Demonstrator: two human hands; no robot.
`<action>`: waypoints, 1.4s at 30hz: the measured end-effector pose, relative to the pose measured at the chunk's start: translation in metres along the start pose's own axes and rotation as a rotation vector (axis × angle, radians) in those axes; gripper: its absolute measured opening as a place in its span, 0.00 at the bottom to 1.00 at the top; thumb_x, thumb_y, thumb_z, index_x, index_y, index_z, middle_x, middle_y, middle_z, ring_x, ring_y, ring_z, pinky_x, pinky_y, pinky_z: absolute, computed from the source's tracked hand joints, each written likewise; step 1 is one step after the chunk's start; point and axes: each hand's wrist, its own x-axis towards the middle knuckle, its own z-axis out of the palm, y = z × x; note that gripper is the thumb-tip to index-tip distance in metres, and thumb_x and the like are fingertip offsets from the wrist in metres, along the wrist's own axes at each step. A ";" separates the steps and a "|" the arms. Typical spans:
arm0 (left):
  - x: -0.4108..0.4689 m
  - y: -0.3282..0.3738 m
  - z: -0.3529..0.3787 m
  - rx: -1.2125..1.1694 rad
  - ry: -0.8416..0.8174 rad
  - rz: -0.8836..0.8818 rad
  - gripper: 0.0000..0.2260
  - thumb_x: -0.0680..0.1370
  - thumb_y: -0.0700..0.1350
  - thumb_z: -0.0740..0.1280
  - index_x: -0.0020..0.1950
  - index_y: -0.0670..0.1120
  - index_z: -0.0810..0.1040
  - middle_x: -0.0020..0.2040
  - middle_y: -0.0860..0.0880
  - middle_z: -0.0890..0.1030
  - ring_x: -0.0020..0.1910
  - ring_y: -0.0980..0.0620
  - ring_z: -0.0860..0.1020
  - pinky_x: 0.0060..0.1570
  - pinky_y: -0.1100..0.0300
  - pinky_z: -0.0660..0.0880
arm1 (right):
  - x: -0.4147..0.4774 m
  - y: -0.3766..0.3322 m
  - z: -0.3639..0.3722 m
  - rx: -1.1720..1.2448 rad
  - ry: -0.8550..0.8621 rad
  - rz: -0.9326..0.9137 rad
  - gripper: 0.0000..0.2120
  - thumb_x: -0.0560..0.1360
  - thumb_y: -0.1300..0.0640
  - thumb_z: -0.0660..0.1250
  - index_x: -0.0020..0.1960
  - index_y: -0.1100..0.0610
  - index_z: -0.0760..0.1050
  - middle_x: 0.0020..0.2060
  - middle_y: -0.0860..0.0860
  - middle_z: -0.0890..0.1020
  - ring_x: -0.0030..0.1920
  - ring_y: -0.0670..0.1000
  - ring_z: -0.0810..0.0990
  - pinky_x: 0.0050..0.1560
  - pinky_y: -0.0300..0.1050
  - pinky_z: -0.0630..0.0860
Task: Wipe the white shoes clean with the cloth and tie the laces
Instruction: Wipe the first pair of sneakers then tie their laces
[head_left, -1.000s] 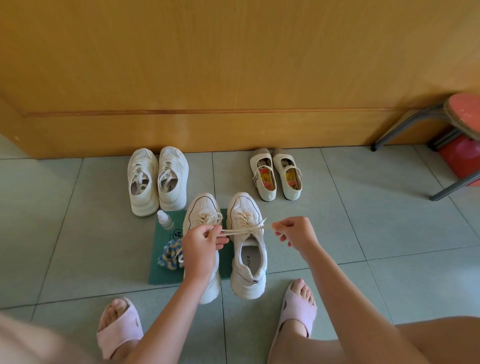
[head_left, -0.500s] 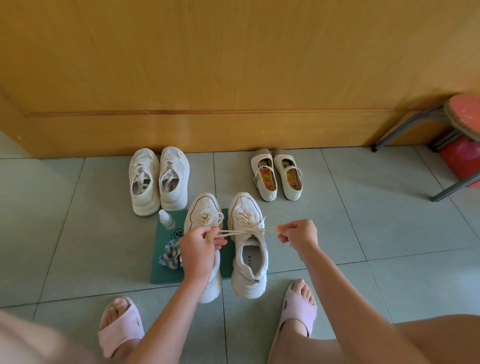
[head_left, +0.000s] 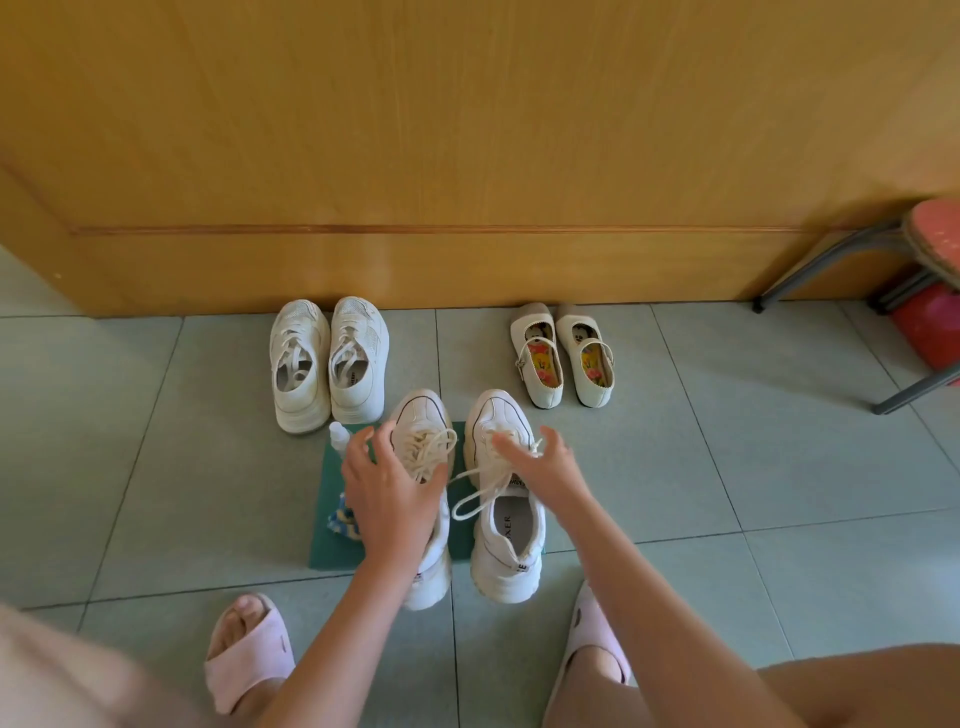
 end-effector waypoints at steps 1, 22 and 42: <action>0.000 0.000 0.004 0.021 -0.085 -0.069 0.35 0.69 0.56 0.73 0.70 0.44 0.65 0.69 0.41 0.64 0.67 0.41 0.64 0.63 0.48 0.66 | -0.002 0.000 0.012 -0.045 -0.013 0.013 0.44 0.71 0.38 0.67 0.76 0.54 0.49 0.74 0.56 0.57 0.68 0.59 0.67 0.61 0.54 0.71; -0.001 -0.013 0.033 0.010 -0.173 -0.320 0.36 0.70 0.50 0.72 0.75 0.49 0.60 0.68 0.44 0.71 0.64 0.41 0.72 0.57 0.45 0.70 | -0.008 0.021 0.040 -0.244 0.255 -0.001 0.32 0.71 0.44 0.67 0.70 0.53 0.60 0.59 0.51 0.76 0.55 0.54 0.77 0.54 0.49 0.76; 0.202 0.057 0.075 -0.181 -0.043 -0.381 0.31 0.70 0.46 0.68 0.72 0.50 0.65 0.64 0.45 0.74 0.60 0.41 0.74 0.59 0.48 0.69 | 0.156 -0.117 0.003 -0.168 0.335 -0.137 0.27 0.69 0.49 0.69 0.65 0.55 0.66 0.53 0.54 0.79 0.51 0.58 0.78 0.49 0.49 0.75</action>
